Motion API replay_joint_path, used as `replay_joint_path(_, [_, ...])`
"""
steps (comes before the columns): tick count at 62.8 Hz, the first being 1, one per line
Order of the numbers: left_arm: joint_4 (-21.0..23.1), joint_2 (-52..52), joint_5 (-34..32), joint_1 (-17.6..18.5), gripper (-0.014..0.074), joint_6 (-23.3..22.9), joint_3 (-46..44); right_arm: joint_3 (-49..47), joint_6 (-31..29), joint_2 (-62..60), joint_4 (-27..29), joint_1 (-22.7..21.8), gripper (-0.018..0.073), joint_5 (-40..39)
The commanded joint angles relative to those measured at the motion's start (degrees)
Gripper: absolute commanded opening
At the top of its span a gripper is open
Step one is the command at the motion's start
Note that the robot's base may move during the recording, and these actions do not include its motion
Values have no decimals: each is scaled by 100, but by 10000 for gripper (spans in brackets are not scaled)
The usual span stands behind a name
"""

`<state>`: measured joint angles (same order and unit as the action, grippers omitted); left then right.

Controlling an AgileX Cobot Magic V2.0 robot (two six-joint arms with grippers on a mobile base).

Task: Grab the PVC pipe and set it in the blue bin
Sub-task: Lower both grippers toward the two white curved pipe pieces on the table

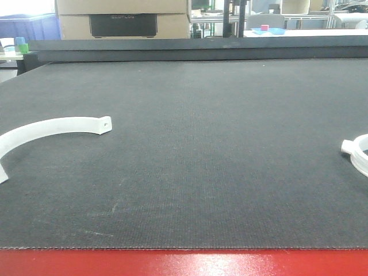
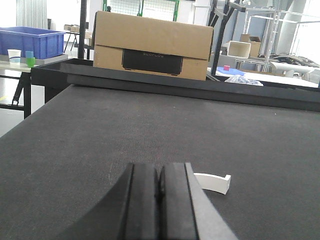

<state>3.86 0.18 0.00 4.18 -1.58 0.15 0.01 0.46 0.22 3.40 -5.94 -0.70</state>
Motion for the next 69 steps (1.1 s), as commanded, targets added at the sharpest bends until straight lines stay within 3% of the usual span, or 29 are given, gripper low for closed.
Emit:
replay_joint_path(1, [-10, -18, -105, 19, -111, 3, -15, -1, -15, -22, -35, -23, -168, -102])
replay_joint_path(60, [-10, -18, -105, 19, -111, 3, -15, -1, -15, -22, -35, -23, -168, -102])
replay_joint_path(69, [-46, -18, -105, 19, -111, 3, -15, -1, -15, -22, -35, -23, -168, -692])
